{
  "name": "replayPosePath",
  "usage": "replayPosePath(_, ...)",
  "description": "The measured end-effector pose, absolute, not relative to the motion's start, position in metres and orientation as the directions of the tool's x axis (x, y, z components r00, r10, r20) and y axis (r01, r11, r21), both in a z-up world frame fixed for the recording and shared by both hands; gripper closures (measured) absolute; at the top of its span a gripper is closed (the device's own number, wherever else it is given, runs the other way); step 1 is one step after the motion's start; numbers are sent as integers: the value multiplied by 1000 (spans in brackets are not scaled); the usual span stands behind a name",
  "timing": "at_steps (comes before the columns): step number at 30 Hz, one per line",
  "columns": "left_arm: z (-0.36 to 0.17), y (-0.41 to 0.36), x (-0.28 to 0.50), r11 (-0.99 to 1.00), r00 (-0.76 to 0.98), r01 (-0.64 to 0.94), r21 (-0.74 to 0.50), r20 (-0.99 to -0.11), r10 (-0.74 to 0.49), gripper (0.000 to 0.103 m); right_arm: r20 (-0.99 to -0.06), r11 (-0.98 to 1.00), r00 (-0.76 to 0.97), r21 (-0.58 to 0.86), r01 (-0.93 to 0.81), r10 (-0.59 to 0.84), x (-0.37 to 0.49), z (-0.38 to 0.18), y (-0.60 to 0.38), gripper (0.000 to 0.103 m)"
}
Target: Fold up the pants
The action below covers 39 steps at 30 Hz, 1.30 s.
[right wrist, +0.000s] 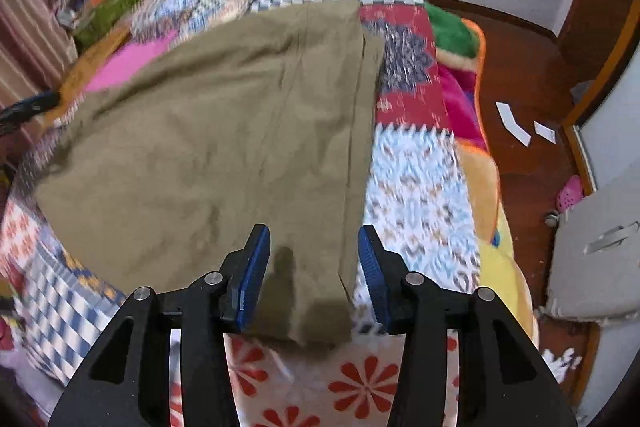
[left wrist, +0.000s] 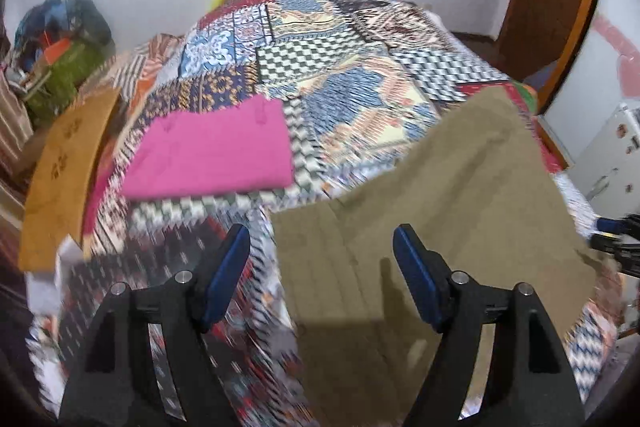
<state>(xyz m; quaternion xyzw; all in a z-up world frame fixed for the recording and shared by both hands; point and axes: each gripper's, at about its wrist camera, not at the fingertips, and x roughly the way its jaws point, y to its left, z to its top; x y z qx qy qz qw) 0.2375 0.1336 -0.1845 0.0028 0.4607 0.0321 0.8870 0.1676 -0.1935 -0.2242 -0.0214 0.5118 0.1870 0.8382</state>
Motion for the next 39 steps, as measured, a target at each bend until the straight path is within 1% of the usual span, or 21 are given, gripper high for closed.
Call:
replayPosePath(3, -198, 138, 265, 1000, 541, -15, 24, -841, 28, 28, -856, 921, 405, 181, -344, 320, 176, -222, -183, 60)
replayPosePath(5, -216, 137, 282, 999, 491, 34, -1, -871, -18, 28, -860, 916, 394, 181, -359, 324, 180, -229, -173, 60)
replayPosePath(6, -227, 136, 288, 999, 460, 47, 5, -888, -17, 28, -864, 914, 386, 180, -364, 324, 182, -233, -168, 60)
replayPosePath(8, -251, 136, 296, 996, 422, 29, 81, -905, 62, 28, -879, 909, 355, 179, -376, 320, 184, -246, -158, 60)
replayPosePath(9, -260, 139, 297, 997, 414, 24, 80, -908, 63, 28, -887, 907, 337, 177, -382, 315, 183, -253, -154, 60)
replayPosePath(10, -265, 141, 297, 998, 415, 10, 62, -908, 52, 28, -892, 905, 328, 173, -388, 311, 181, -258, -152, 60)
replayPosePath(12, -272, 153, 296, 999, 408, -46, -19, -913, 1, 27, -887, 902, 344, 160, -400, 310, 176, -261, -152, 60)
replayPosePath(14, -275, 161, 296, 995, 409, -82, -49, -912, -11, 26, -891, 904, 337, 159, -396, 305, 175, -261, -155, 60)
replayPosePath(19, -278, 162, 298, 993, 415, -115, -18, -909, 32, 22, -893, 897, 342, 131, -421, 291, 165, -261, -161, 62)
replayPosePath(25, -278, 169, 305, 992, 413, -126, -11, -910, 43, 16, -894, 897, 339, 133, -421, 292, 165, -259, -163, 61)
replayPosePath(28, -272, 170, 302, 991, 415, -134, -18, -909, 40, 17, -895, 901, 334, 143, -409, 294, 166, -258, -165, 60)
replayPosePath(30, -254, 169, 293, 990, 437, -137, -32, -899, 32, 21, -899, 908, 332, 142, -394, 285, 167, -253, -168, 60)
replayPosePath(32, -231, 162, 276, 992, 477, -125, -2, -877, 58, 22, -896, 913, 345, 139, -383, 281, 165, -244, -172, 58)
replayPosePath(34, -213, 154, 258, 996, 511, -90, -13, -859, 35, 22, -884, 911, 355, 161, -379, 304, 161, -236, -175, 57)
replayPosePath(36, -200, 144, 236, 998, 528, -42, -49, -849, -20, 20, -877, 907, 361, 169, -385, 317, 157, -231, -175, 57)
replayPosePath(37, -198, 137, 228, 998, 527, -23, -58, -849, -37, 18, -877, 907, 364, 165, -388, 315, 155, -231, -174, 57)
replayPosePath(39, -207, 125, 211, 999, 503, -1, -48, -863, -41, 17, -889, 908, 344, 157, -389, 302, 151, -240, -171, 57)
